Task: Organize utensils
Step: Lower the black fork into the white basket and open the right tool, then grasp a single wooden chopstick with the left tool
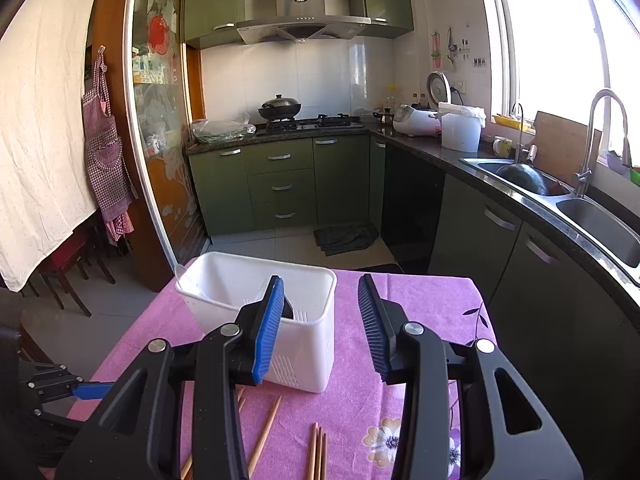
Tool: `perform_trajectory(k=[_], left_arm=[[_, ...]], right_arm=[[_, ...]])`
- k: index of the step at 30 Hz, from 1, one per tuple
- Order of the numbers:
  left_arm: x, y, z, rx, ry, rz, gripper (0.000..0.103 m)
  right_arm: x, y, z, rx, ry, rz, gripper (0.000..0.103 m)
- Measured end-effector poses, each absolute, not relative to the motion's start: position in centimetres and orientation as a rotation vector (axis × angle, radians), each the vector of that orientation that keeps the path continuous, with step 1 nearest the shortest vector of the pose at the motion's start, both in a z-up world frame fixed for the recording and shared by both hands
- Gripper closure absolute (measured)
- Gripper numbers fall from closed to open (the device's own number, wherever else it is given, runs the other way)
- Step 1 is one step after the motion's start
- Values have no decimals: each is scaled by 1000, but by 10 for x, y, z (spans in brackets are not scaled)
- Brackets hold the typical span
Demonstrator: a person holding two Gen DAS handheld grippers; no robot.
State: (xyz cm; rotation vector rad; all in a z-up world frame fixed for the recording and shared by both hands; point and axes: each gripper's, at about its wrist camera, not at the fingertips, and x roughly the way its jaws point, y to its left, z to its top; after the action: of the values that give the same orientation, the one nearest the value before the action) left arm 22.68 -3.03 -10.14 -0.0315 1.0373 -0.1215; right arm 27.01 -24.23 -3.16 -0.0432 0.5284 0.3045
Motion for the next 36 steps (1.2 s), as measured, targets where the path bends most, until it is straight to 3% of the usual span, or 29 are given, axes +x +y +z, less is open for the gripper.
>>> perform_trajectory(k=[5, 15, 20, 31, 34, 36], left_arm=[[245, -36, -134, -44, 1153, -118, 69], [270, -54, -155, -13, 1218, -102, 72], [277, -57, -163, 1, 1249, -94, 79], [284, -68, -168, 20, 1264, -105, 82], [284, -70, -168, 28, 1269, -111, 91], [283, -70, -168, 29, 1272, -113, 92]], right_arm=[[254, -254, -67, -88, 689, 325, 64], [243, -270, -141, -129, 872, 324, 64], [243, -271, -148, -138, 897, 330, 64], [246, -270, -153, -153, 929, 324, 64], [245, -269, -154, -159, 935, 323, 64], [246, -269, -155, -159, 940, 322, 64]])
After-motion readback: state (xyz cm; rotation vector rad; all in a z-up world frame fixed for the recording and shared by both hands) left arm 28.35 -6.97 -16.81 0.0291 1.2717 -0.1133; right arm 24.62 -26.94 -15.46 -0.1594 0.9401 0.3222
